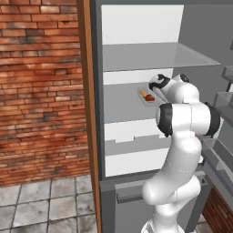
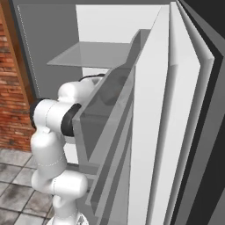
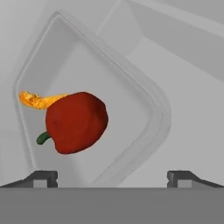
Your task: Place the tupperware containing the shrimp and bell pepper meal in the microwave. Close the microwave door and press the start button to reheat the meal.
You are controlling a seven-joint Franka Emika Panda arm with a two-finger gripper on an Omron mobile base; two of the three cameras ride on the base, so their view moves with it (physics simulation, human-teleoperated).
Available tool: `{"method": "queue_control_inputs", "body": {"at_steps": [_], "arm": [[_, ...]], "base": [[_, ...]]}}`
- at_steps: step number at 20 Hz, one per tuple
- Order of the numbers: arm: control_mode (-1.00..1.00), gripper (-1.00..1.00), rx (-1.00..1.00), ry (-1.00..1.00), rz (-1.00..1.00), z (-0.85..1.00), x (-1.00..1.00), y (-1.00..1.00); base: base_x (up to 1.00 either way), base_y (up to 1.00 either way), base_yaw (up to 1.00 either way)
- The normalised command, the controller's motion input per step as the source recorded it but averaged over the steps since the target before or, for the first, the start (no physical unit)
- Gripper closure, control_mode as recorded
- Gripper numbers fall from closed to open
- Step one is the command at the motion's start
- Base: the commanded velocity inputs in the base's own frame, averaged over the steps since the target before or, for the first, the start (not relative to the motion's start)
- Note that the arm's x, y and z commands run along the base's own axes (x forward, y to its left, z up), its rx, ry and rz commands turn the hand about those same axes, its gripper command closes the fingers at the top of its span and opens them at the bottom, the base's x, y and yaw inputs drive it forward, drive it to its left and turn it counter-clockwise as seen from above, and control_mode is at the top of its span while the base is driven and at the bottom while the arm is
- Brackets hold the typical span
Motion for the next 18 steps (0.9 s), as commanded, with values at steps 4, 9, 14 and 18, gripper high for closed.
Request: {"method": "queue_control_inputs", "body": {"at_steps": [4,9,14,18], "arm": [[-1.0,-1.0,0.02,0.0,0.0,-0.1,0.38,-0.04],[-1.0,-1.0,0.0,0.01,0.0,-0.16,0.27,0.0],[-1.0,1.0,0.0,0.08,0.0,-0.3,0.14,0.01],[-1.0,1.0,-0.02,0.15,0.0,-0.43,0.02,0.06]], "base": [[0.0,0.0,0.0],[0.0,0.0,0.0],[0.0,0.0,0.0],[0.0,0.0,0.0]]}}
